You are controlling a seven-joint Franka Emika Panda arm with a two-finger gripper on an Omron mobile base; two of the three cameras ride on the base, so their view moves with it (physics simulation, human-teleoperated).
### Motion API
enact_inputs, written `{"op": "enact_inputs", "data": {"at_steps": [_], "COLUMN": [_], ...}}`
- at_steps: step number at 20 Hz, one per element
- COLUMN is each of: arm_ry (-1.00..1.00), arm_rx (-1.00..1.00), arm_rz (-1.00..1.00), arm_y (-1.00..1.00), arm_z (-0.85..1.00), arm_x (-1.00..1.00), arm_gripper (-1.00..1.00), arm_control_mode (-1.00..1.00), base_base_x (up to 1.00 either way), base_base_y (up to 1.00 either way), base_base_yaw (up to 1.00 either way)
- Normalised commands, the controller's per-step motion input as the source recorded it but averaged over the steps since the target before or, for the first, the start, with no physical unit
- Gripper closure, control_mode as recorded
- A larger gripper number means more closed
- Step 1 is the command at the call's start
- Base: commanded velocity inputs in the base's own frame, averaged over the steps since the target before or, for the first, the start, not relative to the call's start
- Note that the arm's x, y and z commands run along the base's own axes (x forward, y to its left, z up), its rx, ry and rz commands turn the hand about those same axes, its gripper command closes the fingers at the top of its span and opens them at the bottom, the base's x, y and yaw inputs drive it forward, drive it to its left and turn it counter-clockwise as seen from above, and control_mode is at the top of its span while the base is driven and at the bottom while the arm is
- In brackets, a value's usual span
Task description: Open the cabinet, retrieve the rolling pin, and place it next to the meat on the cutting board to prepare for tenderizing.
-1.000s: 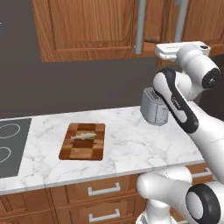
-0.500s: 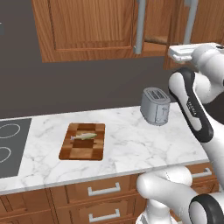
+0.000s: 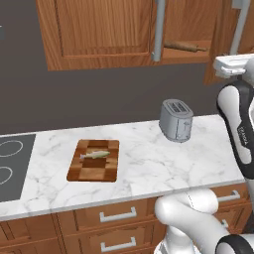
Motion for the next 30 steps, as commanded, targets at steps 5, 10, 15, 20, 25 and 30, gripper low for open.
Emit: {"op": "enact_inputs", "data": {"at_steps": [5, 10, 15, 20, 25, 30], "arm_ry": [0.01, 0.02, -0.01, -0.3, -0.31, -0.2], "arm_rx": [0.0, 0.0, -0.05, -0.09, -0.21, -0.32], "arm_rz": [0.0, 0.0, -0.01, 0.0, 0.0, -0.03], "arm_y": [-0.77, -0.78, -0.02, 0.17, 0.83, 1.0], "arm_z": [0.0, 0.0, -0.13, -0.01, -0.02, -0.2], "arm_x": [-0.45, -0.22, -0.2, -1.0, -0.79, -0.42], "arm_gripper": [1.0, -1.0, -1.0, -1.0, -1.0, -1.0], "arm_control_mode": [-1.0, -1.0, -1.0, -1.0, -1.0, -1.0], "base_base_x": [0.0, 0.0, 0.0, 0.0, 0.0, 0.0], "base_base_y": [0.0, 0.0, 0.0, 0.0, 0.0, 0.0], "base_base_yaw": [0.0, 0.0, 0.0, 0.0, 0.0, 0.0]}}
